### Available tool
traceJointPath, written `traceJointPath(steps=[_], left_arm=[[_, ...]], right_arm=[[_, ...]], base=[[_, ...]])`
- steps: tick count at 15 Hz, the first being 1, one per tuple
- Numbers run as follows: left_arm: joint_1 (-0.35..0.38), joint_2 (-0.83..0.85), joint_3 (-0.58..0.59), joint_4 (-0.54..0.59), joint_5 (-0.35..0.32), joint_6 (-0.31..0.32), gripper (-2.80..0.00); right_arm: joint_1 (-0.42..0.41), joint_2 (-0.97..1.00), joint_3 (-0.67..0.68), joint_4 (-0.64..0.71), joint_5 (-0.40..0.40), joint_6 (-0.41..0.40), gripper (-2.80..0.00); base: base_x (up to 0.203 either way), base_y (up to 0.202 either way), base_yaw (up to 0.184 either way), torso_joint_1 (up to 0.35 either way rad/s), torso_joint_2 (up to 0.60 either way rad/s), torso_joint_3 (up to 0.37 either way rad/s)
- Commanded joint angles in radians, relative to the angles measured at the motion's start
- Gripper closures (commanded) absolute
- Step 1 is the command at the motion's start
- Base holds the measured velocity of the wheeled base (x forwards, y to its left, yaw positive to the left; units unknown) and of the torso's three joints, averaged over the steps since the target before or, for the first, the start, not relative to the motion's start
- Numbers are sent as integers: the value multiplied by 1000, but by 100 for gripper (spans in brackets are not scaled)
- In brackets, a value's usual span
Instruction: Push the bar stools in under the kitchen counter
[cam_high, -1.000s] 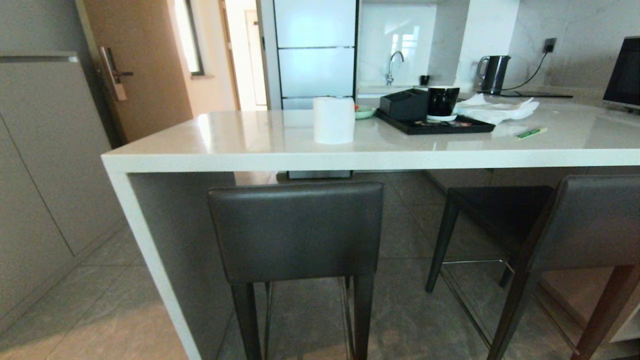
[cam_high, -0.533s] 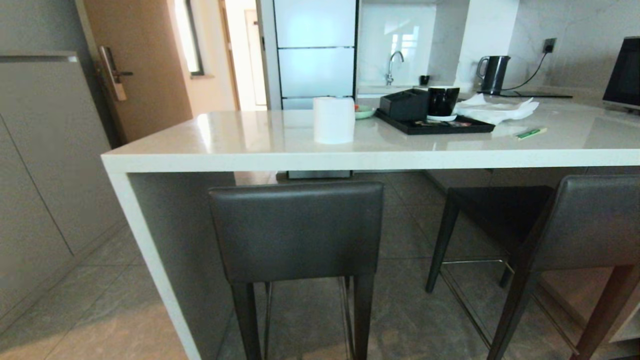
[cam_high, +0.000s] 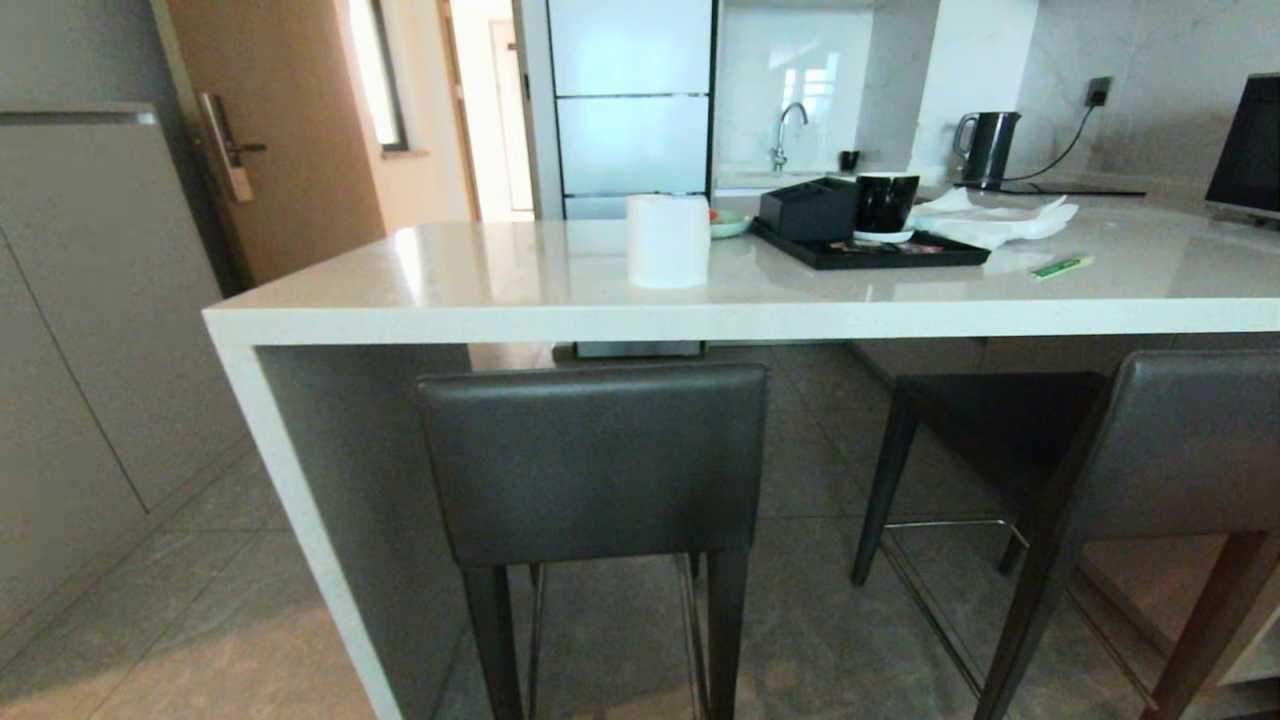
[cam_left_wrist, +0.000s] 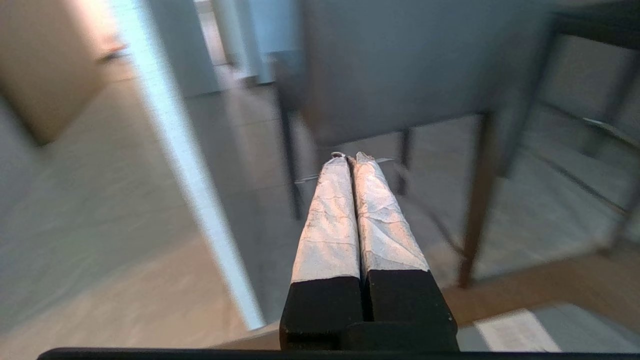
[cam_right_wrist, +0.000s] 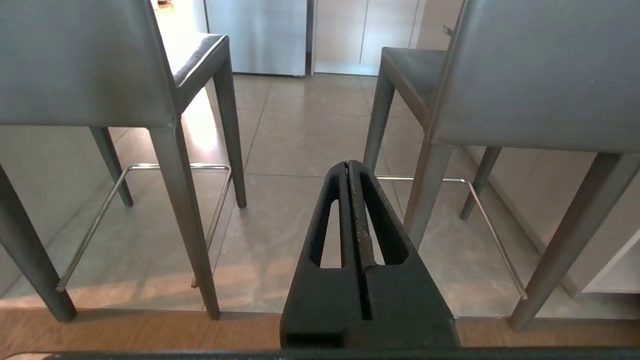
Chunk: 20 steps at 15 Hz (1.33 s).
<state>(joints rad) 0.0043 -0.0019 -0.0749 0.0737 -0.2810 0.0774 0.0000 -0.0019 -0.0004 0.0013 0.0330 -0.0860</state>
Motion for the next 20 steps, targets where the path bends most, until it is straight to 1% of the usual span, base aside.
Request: traceJointPath(steps=[1, 2, 3, 4, 5, 6, 8, 12, 20], left_arm=[[0, 3, 0, -1, -24, 3, 0], [0, 2, 0, -1, 10, 5, 0], [-2, 2, 1, 0, 96, 5, 0], [-2, 2, 20, -1, 204, 8, 0], [-2, 2, 48, -8, 287, 5, 0], [-2, 2, 57, -24, 293, 10, 0], [-1, 2, 60, -29, 241, 15, 0], [-4, 2, 60, -28, 243, -8, 0], [-3, 2, 60, -26, 241, -8, 0]], right_arm=[[0, 2, 8, -1, -2, 5, 0], [0, 2, 8, -1, -2, 5, 0], [-1, 2, 8, -1, -2, 5, 0], [0, 2, 8, -1, -8, 11, 0], [0, 2, 8, -1, -8, 27, 0], [0, 2, 8, -2, -7, 31, 0], [0, 2, 8, -3, -7, 31, 0], [-2, 2, 9, -2, -8, 31, 0], [0, 2, 9, -1, -7, 28, 0]], base=[[0, 0, 0, 0, 0, 0], [0, 0, 0, 0, 0, 0], [0, 0, 0, 0, 0, 0], [0, 0, 0, 0, 0, 0], [0, 0, 0, 0, 0, 0], [0, 0, 0, 0, 0, 0], [0, 0, 0, 0, 0, 0], [0, 0, 0, 0, 0, 0], [0, 0, 0, 0, 0, 0]])
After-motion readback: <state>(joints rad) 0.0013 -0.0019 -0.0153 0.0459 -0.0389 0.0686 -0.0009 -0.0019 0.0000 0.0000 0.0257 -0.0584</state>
